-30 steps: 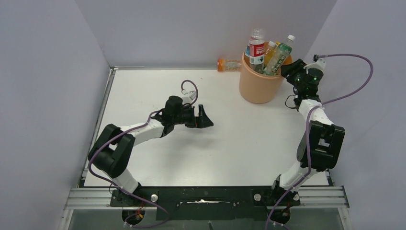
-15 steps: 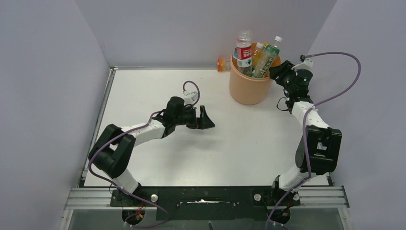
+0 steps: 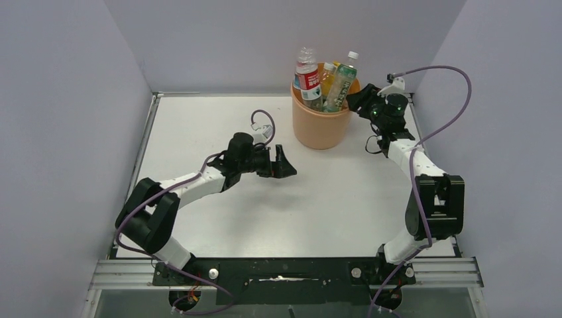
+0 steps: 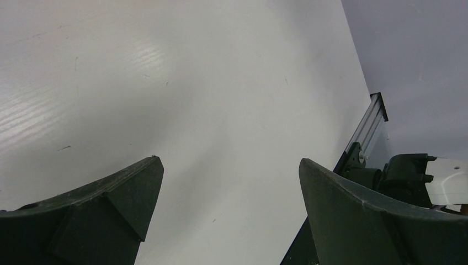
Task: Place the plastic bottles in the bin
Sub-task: Move the trash bin to the center of the board.
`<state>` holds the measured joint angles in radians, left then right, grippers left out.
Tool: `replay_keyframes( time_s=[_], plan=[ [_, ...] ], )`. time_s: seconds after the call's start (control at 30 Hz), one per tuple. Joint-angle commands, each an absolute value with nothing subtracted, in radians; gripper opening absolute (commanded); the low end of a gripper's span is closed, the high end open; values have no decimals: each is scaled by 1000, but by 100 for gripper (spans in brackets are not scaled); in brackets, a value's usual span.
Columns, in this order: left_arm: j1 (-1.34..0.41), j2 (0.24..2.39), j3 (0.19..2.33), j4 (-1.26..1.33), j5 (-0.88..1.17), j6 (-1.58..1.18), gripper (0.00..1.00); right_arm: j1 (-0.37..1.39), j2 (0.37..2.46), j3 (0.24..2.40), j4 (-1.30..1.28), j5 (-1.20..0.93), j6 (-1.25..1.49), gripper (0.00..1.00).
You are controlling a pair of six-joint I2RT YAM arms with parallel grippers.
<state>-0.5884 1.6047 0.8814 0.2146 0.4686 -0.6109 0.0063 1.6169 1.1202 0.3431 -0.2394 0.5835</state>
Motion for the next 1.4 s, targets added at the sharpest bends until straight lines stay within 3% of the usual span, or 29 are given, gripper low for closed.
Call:
replay_keyframes(
  time_s=[0.0, 0.57, 0.93, 1.37],
  plan=[
    [-591, 1482, 895, 181, 421, -590, 97, 84, 1633, 1139, 260, -264, 552, 52],
    [-579, 959, 799, -184, 240, -642, 97, 326, 1760, 1271, 285, -165, 633, 54],
    [-580, 856, 832, -290, 211, -644, 97, 496, 1947, 1440, 336, -83, 717, 55],
    [-581, 779, 881, -344, 192, -670, 97, 589, 2118, 1606, 366, -130, 772, 58]
  ],
)
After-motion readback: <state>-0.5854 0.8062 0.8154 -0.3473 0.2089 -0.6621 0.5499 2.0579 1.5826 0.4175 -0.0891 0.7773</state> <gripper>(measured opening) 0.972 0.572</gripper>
